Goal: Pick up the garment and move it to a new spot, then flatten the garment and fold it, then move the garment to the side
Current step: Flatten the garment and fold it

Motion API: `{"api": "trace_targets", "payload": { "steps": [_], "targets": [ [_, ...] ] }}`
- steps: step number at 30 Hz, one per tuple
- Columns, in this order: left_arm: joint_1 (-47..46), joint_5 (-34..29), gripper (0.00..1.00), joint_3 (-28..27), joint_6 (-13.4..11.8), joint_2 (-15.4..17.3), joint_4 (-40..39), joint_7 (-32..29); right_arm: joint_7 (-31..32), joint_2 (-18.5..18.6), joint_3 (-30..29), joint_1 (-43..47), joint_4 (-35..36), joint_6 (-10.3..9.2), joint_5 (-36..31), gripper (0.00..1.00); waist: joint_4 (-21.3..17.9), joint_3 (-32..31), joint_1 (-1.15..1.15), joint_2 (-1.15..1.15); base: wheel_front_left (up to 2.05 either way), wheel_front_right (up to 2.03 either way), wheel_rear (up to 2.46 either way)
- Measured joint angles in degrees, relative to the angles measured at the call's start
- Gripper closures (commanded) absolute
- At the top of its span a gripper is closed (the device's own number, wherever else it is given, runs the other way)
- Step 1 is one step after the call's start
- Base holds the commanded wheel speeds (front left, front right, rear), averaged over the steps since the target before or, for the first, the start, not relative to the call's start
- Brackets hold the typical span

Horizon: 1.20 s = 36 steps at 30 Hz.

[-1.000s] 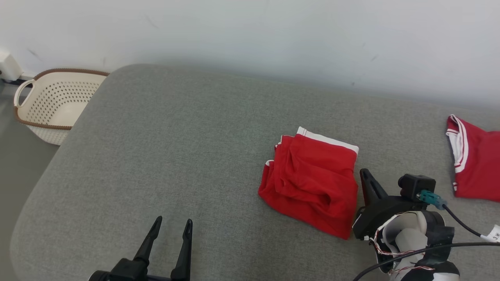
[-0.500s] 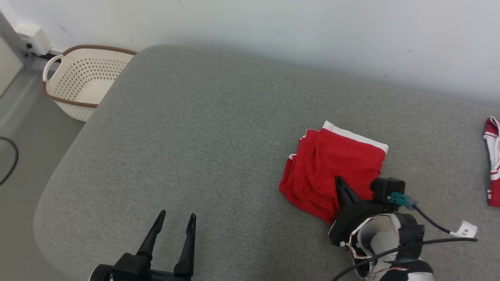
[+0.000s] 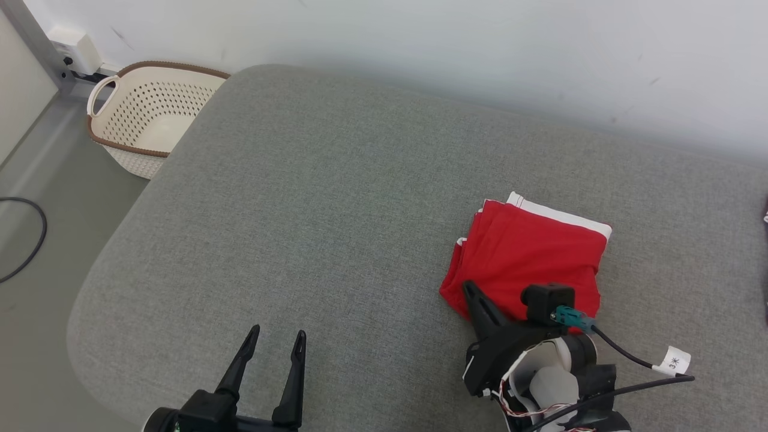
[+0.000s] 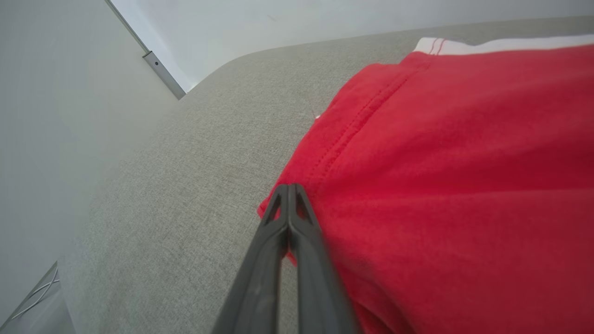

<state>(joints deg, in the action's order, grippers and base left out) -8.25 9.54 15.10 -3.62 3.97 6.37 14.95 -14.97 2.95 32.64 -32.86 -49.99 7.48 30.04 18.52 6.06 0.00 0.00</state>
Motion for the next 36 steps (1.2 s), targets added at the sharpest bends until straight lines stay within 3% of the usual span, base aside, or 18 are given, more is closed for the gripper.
{"api": "trace_targets", "payload": {
  "steps": [7, 14, 16, 18, 19, 28, 36],
  "targets": [
    [0.00, -0.01, 0.00, -0.35, 0.01, -0.15, 0.38, 0.00, 0.00, -0.01, 2.44, 0.43, 1.58, 0.00, 1.79, 1.00, -0.20, -0.67, 0.00, 0.00, 0.00, 0.00, 0.00],
    [1.13, -0.02, 0.00, -1.77, -0.10, 0.02, 0.07, 0.00, 0.00, 0.26, -2.52, 0.85, 5.63, 0.00, -0.42, 1.00, -1.91, -1.79, -0.01, 0.00, 0.00, 0.00, 0.00],
    [1.42, -0.02, 0.00, -1.94, -0.10, 0.04, -0.02, 0.00, -0.01, 1.34, -4.66, 1.80, 7.58, 0.00, -1.58, 0.56, -2.56, -2.18, -0.01, 0.00, 0.00, 0.00, 0.00],
    [1.58, -0.02, 0.00, -2.05, -0.09, 0.04, -0.25, 0.00, 0.00, 2.91, -6.79, 3.00, 9.47, 0.00, -2.97, 0.04, -3.20, -2.59, -0.01, 0.00, 0.00, 0.00, 0.00],
    [1.87, -0.02, 0.00, -2.08, -0.10, 0.02, -0.29, 0.00, -0.01, 3.61, -7.91, 3.62, 10.37, 0.00, -3.36, 0.00, -3.49, -2.80, 0.00, 0.00, 0.00, 0.00, 0.00],
    [3.50, -0.09, 0.00, -3.30, -0.34, 0.27, -0.97, 0.00, 0.00, 7.65, -17.00, 9.42, 16.22, 0.00, -6.75, 0.00, -6.04, -4.16, -0.01, 0.00, 0.00, 0.00, 0.00],
    [4.83, -0.09, 0.00, -4.19, -0.53, 0.55, -1.52, 0.00, -0.01, 7.97, -23.04, 15.47, 19.62, 0.00, -8.76, 0.00, -8.14, -5.18, -0.01, 0.00, 0.00, 0.00, 0.00]
  ]
}}
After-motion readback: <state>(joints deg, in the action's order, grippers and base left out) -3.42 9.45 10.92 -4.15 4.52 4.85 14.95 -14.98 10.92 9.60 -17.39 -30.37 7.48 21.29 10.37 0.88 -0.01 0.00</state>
